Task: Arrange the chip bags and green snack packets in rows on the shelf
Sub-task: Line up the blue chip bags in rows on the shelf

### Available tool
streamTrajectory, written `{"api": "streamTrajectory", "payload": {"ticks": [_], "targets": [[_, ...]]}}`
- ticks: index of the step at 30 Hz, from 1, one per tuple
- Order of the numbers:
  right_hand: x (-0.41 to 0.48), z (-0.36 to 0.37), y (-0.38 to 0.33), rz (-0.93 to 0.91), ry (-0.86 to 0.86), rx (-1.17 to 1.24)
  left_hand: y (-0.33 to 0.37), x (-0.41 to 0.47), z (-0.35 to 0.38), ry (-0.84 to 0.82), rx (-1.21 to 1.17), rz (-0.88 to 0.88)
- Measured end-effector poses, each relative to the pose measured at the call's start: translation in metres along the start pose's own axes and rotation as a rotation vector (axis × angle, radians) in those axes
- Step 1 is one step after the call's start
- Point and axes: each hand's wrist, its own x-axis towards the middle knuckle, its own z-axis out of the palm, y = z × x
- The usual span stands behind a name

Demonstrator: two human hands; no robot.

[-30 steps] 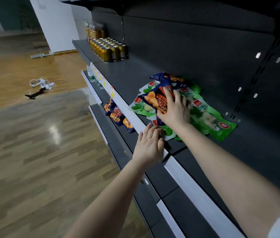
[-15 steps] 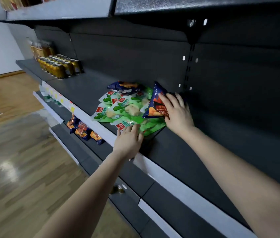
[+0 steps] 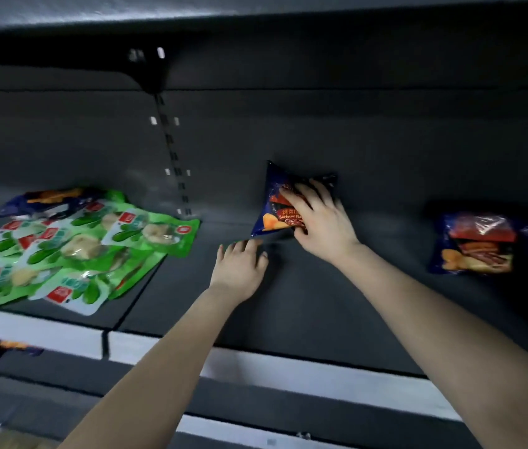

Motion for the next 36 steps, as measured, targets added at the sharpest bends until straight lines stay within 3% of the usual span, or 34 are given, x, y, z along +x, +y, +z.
{"api": "streamTrajectory", "payload": {"ticks": [17,22,36], "targets": [[-0.099,-0.077,0.113,0.295,0.06,-0.19,0.145,0.015,0.049,-0.206,-0.019,0.369],[-0.131,-0.09,0.128,0.405,0.015,-0.227,0.171,0.012,0.057,-0.236,-0.035,0.433],[-0.185,-0.095,0.143,0.425,-0.051,-0.245,0.198,0.004,0.089,-0.192,-0.001,0.471]]}}
